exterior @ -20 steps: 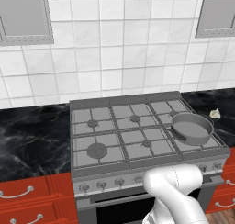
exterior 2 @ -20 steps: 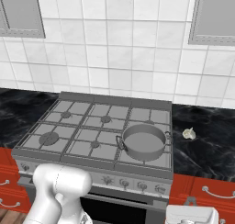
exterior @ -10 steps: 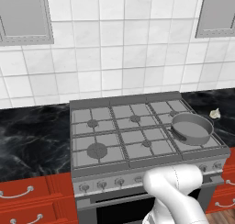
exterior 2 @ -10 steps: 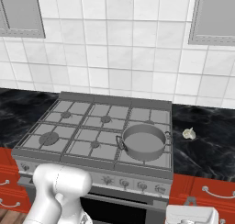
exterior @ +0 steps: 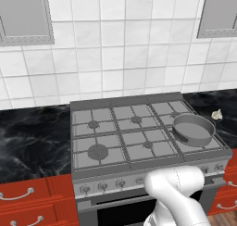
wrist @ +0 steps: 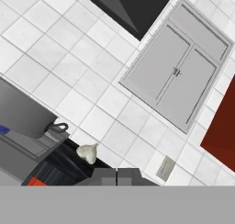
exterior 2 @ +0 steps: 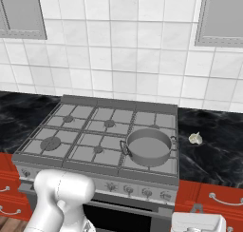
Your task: Turn on the burner for the pot on the stove. Wait thirty seconds for the pot to heat up. Then add the garlic to the pot.
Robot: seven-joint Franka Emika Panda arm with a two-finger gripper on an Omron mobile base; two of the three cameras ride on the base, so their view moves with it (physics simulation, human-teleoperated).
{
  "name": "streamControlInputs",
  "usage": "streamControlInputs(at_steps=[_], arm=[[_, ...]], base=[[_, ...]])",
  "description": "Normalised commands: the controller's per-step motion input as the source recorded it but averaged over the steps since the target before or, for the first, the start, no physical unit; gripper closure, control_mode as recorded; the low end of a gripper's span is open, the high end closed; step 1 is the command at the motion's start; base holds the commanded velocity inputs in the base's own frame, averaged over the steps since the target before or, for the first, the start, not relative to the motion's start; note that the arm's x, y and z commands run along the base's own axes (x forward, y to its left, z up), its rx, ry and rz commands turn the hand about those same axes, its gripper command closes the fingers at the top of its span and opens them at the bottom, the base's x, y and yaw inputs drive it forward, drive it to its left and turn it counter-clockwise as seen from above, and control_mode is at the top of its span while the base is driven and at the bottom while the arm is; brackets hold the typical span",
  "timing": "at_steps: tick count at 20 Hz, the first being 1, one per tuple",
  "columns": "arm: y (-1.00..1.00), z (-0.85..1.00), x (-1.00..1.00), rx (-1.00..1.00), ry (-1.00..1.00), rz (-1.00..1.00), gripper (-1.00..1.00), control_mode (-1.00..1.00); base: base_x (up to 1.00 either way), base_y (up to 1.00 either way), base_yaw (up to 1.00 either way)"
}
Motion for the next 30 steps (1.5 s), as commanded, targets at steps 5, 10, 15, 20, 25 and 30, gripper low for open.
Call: streamControlInputs(at_steps=[5,10,15,20,25,30], arm=[[0.00,0.00,0.00,0.00,0.00,0.00,1.00,-1.00],[0.00,0.00,0.00,0.00,0.00,0.00,1.00,-1.00],[0.00,0.00,0.00,0.00,0.00,0.00,1.00,-1.00],[0.00,0.00,0.00,0.00,0.00,0.00,1.00,-1.00],[0.00,0.00,0.00,0.00,0.00,0.00,1.00,-1.00],[0.00,0.00,0.00,0.00,0.00,0.00,1.00,-1.00]], base=[[0.00,0.00,0.00],[0.00,0.00,0.00],[0.00,0.00,0.00],[0.00,0.00,0.00],[0.00,0.00,0.00],[0.00,0.00,0.00]])
